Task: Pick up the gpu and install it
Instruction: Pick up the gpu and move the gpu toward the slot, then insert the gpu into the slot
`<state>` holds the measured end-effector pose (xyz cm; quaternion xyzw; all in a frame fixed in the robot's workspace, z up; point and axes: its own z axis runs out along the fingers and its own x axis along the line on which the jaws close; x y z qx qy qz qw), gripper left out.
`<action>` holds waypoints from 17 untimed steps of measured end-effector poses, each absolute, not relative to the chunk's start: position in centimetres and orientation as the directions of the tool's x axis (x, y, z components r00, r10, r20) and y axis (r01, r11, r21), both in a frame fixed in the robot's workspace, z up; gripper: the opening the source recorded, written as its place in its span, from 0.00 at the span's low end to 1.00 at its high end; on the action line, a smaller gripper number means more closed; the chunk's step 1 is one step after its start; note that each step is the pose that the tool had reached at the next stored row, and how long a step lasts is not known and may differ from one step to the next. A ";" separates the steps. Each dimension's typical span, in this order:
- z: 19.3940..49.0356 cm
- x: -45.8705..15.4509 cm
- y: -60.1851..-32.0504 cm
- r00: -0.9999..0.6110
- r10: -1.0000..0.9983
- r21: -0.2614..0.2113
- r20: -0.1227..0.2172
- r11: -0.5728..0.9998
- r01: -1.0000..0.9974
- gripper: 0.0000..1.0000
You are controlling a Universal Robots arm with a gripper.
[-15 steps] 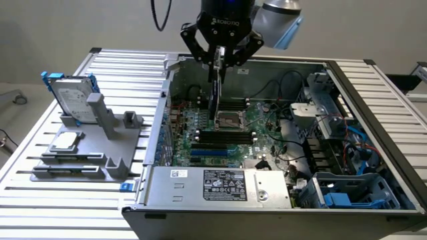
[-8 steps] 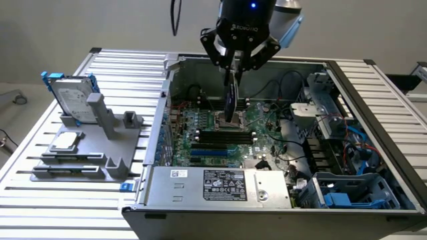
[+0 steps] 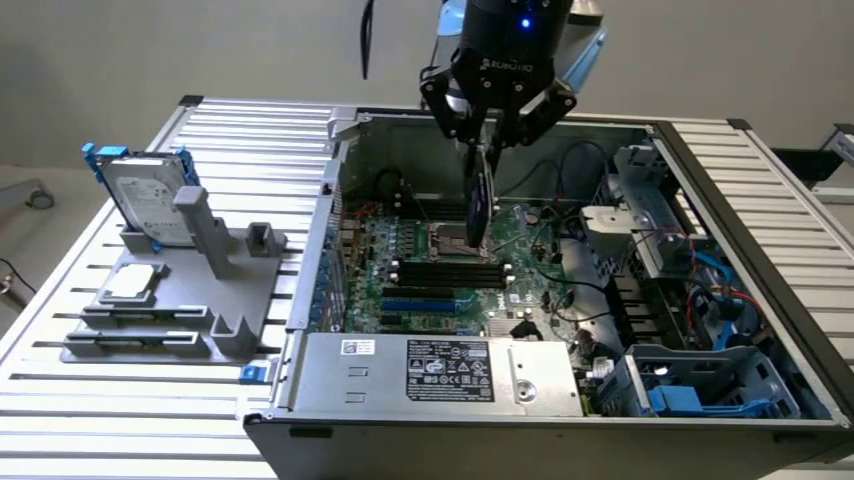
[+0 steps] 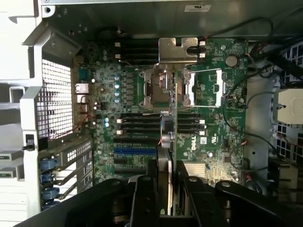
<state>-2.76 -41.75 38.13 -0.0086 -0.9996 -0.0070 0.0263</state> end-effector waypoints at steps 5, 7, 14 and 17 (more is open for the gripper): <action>38.0 -2.8 -41.7 -0.999 0.016 0.011 0.050 1.000 0.017 0.27; 38.0 -2.8 -41.7 -0.999 0.016 0.011 0.050 1.000 0.017 0.27; 38.0 -2.8 -41.7 -0.999 0.016 0.011 0.050 1.000 0.017 0.27; 38.0 -2.7 -41.7 -0.999 0.016 0.011 0.050 1.000 0.017 0.27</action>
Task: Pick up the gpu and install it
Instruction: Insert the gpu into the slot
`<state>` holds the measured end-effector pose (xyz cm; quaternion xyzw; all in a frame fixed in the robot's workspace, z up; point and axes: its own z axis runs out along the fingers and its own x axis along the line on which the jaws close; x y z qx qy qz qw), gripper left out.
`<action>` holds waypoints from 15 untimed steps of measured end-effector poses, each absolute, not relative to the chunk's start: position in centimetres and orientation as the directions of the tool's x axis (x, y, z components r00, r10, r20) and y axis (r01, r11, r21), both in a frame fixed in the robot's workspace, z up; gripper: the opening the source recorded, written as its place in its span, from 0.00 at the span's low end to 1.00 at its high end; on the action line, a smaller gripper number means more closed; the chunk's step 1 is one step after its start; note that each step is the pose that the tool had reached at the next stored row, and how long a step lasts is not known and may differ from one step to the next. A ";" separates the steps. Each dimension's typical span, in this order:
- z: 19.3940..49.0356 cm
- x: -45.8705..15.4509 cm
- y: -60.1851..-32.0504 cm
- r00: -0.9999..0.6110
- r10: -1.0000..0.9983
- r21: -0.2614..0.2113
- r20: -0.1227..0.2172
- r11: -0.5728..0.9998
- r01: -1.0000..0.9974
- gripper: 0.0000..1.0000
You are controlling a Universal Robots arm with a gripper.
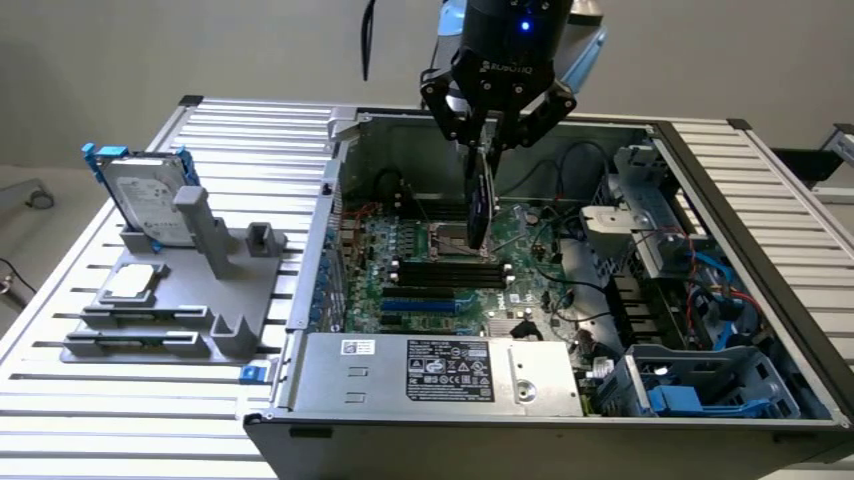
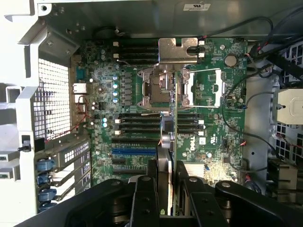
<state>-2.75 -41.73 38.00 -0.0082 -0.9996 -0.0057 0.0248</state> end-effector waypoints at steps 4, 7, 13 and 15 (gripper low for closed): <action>38.0 -2.9 -41.7 -0.999 0.016 0.011 0.050 1.000 0.017 0.27; 38.0 -3.1 -41.7 -0.999 0.004 0.011 0.046 1.000 0.005 0.27; 37.9 -3.1 -41.7 -0.994 -0.101 0.012 0.043 0.995 -0.100 0.27; 37.8 -3.1 -41.7 -0.990 -0.137 0.012 0.043 0.991 -0.136 0.27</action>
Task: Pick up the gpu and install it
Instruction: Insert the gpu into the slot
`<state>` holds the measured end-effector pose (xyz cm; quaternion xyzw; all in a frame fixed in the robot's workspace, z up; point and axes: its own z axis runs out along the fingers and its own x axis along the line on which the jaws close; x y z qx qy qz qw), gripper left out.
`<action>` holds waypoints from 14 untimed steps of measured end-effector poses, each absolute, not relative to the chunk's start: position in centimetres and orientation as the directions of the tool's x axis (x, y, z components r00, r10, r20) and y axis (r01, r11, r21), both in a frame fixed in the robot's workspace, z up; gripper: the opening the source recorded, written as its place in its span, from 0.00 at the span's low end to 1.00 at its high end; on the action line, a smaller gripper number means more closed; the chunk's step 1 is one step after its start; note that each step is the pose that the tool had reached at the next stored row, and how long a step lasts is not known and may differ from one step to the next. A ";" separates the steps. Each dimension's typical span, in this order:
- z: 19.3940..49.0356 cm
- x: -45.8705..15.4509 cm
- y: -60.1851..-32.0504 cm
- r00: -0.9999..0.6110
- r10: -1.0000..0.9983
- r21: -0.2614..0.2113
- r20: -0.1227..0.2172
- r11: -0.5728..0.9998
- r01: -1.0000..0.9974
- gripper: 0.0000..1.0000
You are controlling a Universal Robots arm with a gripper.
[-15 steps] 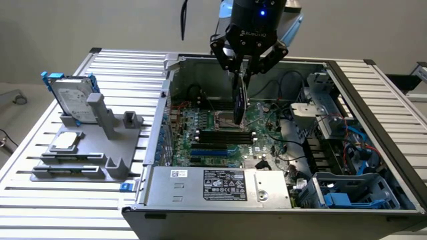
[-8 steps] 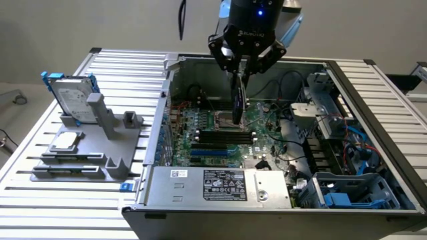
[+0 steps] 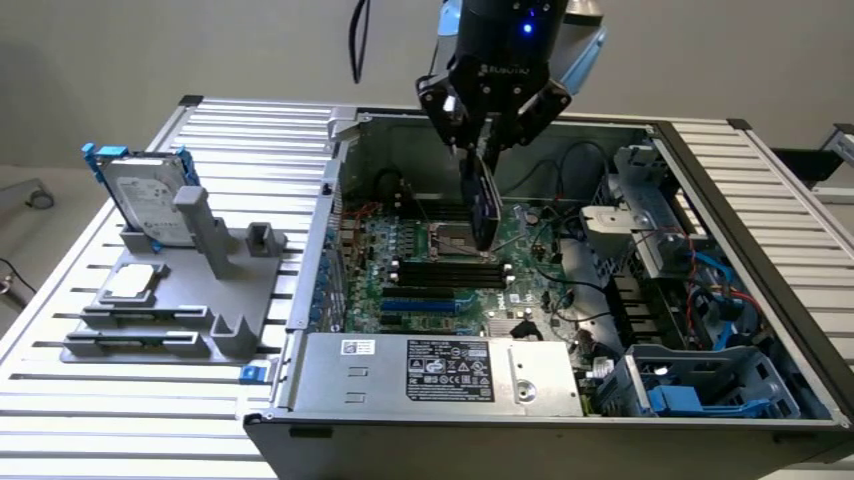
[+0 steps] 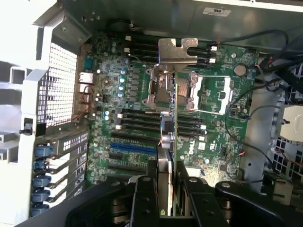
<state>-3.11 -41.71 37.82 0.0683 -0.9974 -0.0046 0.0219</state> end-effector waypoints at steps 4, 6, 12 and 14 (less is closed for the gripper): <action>37.7 -3.1 -41.7 -0.977 -0.209 0.012 0.043 0.978 -0.209 0.27; 37.6 -3.1 -41.7 -0.969 -0.244 0.012 0.043 0.970 -0.244 0.27; 37.5 -3.1 -41.7 -0.936 -0.348 0.012 0.043 0.937 -0.348 0.27; 37.4 -3.1 -41.7 -0.923 -0.382 0.012 0.043 0.924 -0.382 0.27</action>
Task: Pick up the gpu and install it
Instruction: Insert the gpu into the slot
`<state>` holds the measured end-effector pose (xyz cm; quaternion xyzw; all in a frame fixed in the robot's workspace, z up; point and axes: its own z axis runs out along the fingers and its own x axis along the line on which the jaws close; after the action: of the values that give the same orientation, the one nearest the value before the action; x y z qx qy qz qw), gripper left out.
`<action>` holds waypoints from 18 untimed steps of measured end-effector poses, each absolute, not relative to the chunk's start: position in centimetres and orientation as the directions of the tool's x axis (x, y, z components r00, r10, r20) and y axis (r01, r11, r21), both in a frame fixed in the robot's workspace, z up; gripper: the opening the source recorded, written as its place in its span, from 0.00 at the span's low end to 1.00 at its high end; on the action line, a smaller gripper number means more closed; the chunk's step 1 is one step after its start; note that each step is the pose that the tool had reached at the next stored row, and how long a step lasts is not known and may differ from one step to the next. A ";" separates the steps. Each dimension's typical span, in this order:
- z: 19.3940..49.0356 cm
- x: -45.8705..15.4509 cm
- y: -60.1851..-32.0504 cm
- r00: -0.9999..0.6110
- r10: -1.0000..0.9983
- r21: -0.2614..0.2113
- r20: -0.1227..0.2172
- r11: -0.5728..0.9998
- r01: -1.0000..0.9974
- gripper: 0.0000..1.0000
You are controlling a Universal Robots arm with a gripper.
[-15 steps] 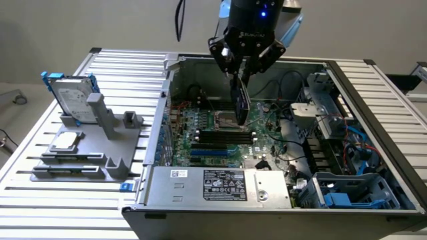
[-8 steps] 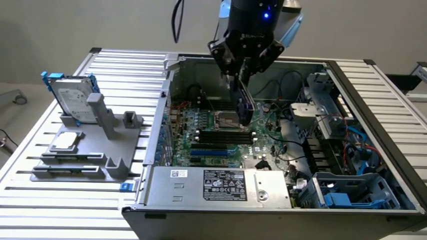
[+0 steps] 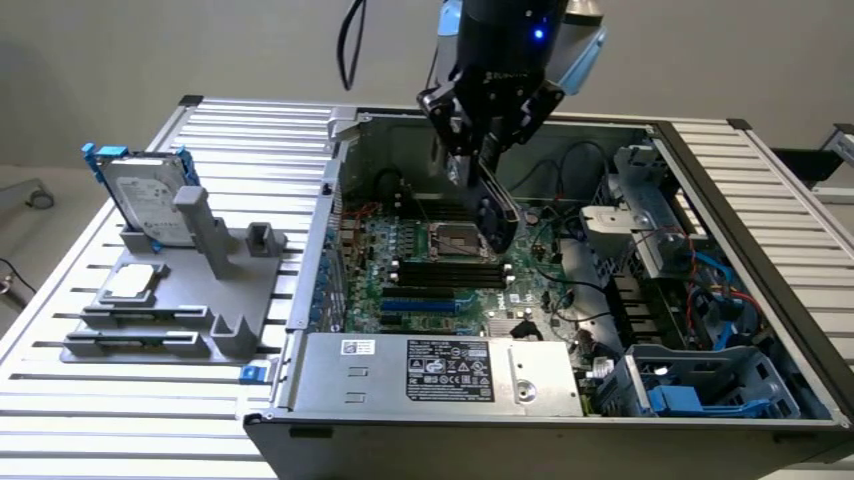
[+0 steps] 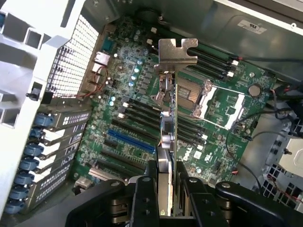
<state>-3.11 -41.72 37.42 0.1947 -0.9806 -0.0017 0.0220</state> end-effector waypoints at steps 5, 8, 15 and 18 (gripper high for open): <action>37.3 -3.1 -41.7 -0.885 -0.464 0.012 0.042 0.886 -0.464 0.27; 37.2 -3.1 -41.7 -0.858 -0.511 0.012 0.042 0.859 -0.511 0.27; 36.9 -3.1 -41.7 -0.786 -0.617 0.012 0.042 0.787 -0.617 0.27; 36.8 -3.1 -41.7 -0.752 -0.658 0.012 0.042 0.753 -0.658 0.27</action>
<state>-3.11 -41.71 36.83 0.3516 -0.9359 0.0019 0.0220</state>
